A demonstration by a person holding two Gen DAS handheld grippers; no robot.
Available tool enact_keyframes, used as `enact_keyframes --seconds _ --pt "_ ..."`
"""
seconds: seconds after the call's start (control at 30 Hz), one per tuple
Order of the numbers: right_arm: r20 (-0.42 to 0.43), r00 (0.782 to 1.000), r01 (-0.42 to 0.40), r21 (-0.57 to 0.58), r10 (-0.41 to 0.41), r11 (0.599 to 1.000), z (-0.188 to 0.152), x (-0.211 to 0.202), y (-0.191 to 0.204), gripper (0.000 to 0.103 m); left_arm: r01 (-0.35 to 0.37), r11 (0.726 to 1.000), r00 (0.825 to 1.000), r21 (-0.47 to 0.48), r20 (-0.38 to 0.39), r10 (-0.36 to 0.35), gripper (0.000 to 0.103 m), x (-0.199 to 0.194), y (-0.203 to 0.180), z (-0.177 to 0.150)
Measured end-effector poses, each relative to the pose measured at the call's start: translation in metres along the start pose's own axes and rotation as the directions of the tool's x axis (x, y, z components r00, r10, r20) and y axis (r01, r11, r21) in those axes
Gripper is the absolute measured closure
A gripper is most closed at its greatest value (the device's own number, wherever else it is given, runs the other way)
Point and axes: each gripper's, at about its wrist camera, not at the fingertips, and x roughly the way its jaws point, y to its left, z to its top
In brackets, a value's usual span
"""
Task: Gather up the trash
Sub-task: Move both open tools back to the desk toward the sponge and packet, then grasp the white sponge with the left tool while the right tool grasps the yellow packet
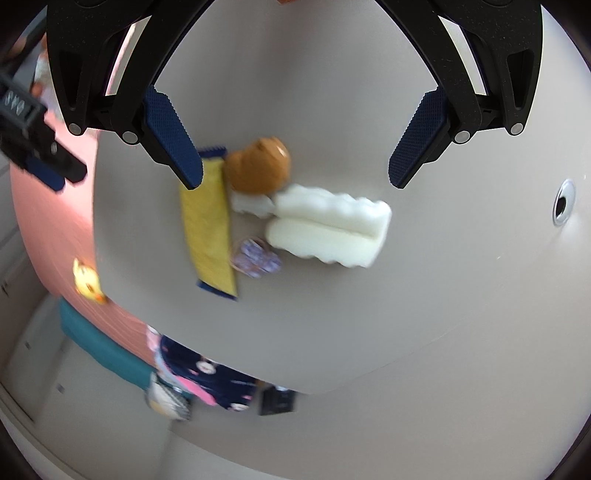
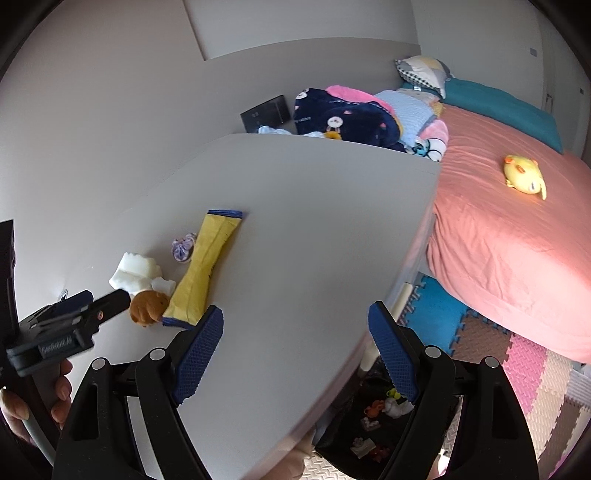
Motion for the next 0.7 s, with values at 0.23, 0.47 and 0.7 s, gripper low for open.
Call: enact_keyframes --seconds 0.23,0.47,0.7 --pt "-0.011 1.000 -0.004 -0.018 0.004 1.000 0.009 0.016 0.010 0.022 -0.037 0.980 0.999 -0.194 -0.039 0.030 0.006 0.017 0.017 0.018" --pt "-0.021 1.000 0.010 -0.038 -0.011 0.999 0.013 0.027 0.015 0.022 -0.052 0.920 0.994 -0.389 -0.106 0.011 0.006 0.038 0.034 0.034" --pt "-0.021 1.000 0.013 -0.047 -0.014 0.999 0.019 0.035 0.020 0.022 -0.096 0.864 0.987 -0.495 -0.160 0.017 0.028 0.051 0.047 0.033"
